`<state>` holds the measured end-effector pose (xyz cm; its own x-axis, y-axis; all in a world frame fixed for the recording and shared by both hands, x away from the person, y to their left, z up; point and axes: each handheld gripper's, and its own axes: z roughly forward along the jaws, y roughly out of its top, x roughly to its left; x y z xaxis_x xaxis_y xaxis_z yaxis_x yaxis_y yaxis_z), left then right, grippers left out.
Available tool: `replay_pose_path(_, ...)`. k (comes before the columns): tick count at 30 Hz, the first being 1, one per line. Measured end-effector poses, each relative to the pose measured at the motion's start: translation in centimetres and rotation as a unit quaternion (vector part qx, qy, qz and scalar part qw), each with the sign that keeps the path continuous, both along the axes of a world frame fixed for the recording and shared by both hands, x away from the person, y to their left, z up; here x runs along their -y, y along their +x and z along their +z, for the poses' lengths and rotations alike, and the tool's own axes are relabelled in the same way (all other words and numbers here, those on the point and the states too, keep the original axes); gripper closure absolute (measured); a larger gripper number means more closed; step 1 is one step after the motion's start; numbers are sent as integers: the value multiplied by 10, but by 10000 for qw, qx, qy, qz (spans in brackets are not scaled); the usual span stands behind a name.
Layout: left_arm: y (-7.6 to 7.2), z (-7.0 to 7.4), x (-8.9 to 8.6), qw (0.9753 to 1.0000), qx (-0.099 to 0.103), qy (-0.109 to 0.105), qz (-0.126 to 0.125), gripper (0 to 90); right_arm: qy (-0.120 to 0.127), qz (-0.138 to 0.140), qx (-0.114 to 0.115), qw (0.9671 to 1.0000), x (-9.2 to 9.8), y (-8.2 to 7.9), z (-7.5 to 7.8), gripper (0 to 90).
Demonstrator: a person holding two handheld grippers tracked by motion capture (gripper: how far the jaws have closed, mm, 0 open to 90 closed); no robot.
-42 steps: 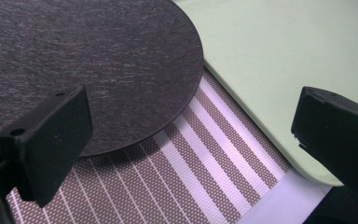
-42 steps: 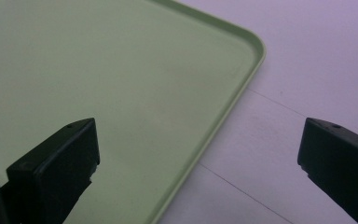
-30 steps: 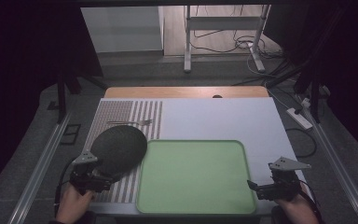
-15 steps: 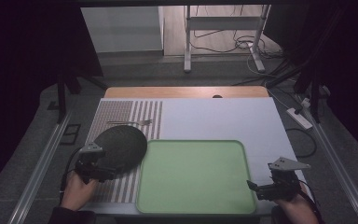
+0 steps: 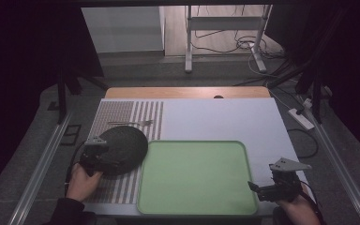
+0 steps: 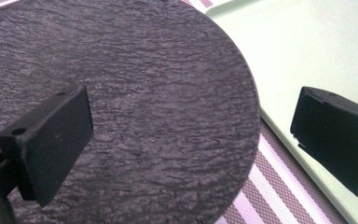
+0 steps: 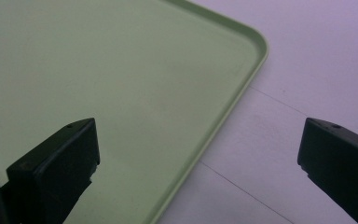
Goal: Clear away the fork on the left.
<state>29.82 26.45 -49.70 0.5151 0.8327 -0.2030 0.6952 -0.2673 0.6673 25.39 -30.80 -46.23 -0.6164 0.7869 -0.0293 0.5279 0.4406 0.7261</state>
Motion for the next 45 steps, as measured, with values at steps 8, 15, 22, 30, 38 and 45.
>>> replay_pose_path(8,14,-2,-1,10000,-77,20,47,0,-17,35,-17,10000,0,0,0,0)
replay_pose_path(15,26,-2,-4,9999,-79,77,34,0,-39,54,-26,10000,-1,0,0,0)
replay_pose_path(22,43,-2,-6,9998,-69,194,45,0,-39,56,-42,10000,-1,0,0,0)
replay_pose_path(30,57,-6,-9,9992,-158,361,45,0,-43,62,-56,10000,-1,1,0,0)
replay_pose_path(38,75,-5,-12,9988,-175,455,104,0,-51,82,-71,9999,-1,1,-1,0)
replay_pose_path(45,92,-7,-14,9984,-211,497,180,0,-49,107,-87,9999,-1,1,-1,0)
